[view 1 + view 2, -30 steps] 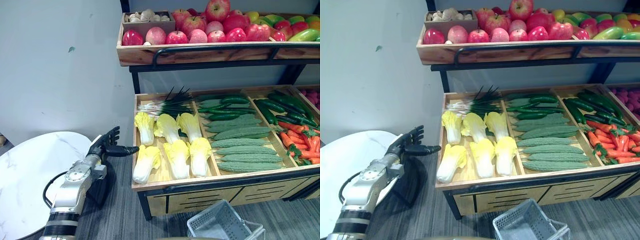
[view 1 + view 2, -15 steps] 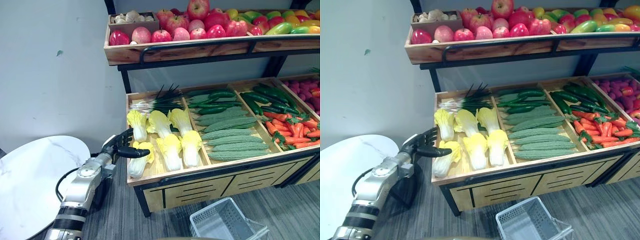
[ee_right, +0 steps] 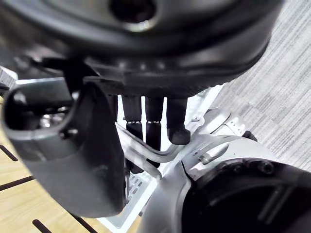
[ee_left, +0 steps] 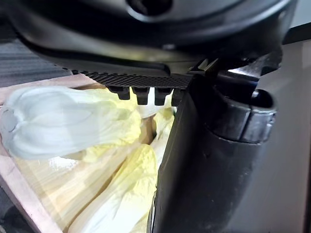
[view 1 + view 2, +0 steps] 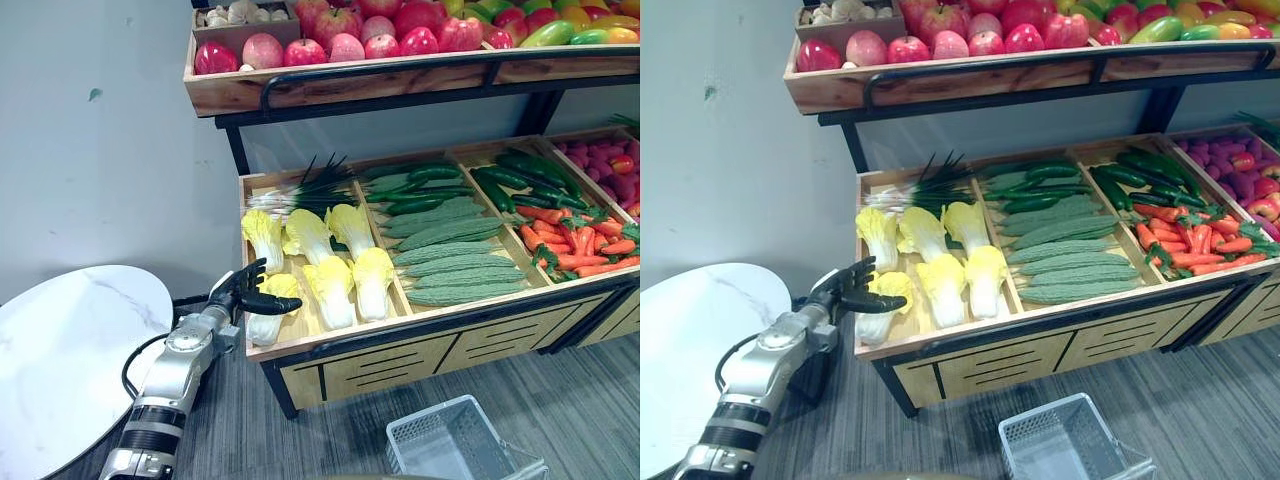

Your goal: Pick vegetable in the basket

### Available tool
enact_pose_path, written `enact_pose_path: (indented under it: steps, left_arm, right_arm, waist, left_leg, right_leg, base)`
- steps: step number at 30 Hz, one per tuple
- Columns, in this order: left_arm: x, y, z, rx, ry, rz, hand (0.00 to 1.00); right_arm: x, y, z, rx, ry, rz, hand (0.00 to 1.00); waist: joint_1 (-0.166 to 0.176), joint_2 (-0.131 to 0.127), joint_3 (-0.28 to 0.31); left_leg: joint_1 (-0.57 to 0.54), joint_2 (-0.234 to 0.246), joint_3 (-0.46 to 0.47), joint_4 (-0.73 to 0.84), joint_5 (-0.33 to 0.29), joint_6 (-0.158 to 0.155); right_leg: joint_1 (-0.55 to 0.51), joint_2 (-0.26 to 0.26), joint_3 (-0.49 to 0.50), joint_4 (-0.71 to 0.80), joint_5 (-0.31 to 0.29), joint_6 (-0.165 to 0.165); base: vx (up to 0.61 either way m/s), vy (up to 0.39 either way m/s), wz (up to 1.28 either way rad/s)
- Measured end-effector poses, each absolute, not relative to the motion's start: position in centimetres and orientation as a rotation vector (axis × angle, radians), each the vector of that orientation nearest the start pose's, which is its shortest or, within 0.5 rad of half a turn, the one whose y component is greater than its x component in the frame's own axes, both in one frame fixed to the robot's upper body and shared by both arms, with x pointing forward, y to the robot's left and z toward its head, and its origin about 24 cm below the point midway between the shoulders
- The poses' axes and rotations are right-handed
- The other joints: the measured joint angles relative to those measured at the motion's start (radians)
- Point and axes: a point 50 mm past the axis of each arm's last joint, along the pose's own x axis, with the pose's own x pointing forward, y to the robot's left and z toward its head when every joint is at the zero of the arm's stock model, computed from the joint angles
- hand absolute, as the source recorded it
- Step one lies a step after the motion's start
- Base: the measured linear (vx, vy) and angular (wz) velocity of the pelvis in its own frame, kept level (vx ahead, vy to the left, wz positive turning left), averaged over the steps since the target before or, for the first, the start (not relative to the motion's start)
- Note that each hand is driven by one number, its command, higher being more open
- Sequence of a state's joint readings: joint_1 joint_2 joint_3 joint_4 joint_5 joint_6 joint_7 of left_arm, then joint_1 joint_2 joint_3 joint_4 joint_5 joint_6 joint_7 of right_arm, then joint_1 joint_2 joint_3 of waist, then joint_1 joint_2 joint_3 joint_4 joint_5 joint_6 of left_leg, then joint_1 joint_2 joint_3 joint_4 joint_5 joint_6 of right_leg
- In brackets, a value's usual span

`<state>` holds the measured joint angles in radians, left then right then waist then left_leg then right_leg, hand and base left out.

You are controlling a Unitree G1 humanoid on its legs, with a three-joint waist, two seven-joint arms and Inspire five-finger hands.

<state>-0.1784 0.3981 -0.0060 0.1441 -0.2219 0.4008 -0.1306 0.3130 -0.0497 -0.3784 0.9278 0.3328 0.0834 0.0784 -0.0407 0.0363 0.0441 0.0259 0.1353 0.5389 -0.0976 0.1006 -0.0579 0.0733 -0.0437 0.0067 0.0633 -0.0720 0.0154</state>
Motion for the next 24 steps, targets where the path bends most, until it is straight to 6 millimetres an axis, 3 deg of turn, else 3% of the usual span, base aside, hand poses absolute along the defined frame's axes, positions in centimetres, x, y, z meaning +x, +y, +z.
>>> enact_pose_path:
  steps: [18, 24]
  left_arm:
    - [28.3, 22.6, 3.7, 0.181, 0.36, -0.006, 1.0]
    - [28.0, 22.9, 2.1, 0.203, 0.435, 0.001, 1.0]
  right_arm:
    - [1.3, -22.2, -16.2, 0.466, 1.15, -0.592, 0.0]
    - [1.5, -22.1, -16.2, 0.468, 1.145, -0.586, 0.0]
  waist:
    - [-0.015, 0.005, 0.017]
    - [-0.02, -0.003, 0.042]
  left_leg:
    - [0.0, -0.003, -0.001, 0.0, 0.017, 0.005]
    - [0.024, -0.006, 0.0, 0.0, 0.019, 0.004]
  right_leg:
    - [0.001, -0.003, 0.0, -0.008, -0.001, 0.0]
    - [0.004, -0.005, -0.003, 0.023, -0.036, -0.001]
  base:
    - [0.0, -0.002, 0.0]
    - [-0.03, -0.035, 0.0]
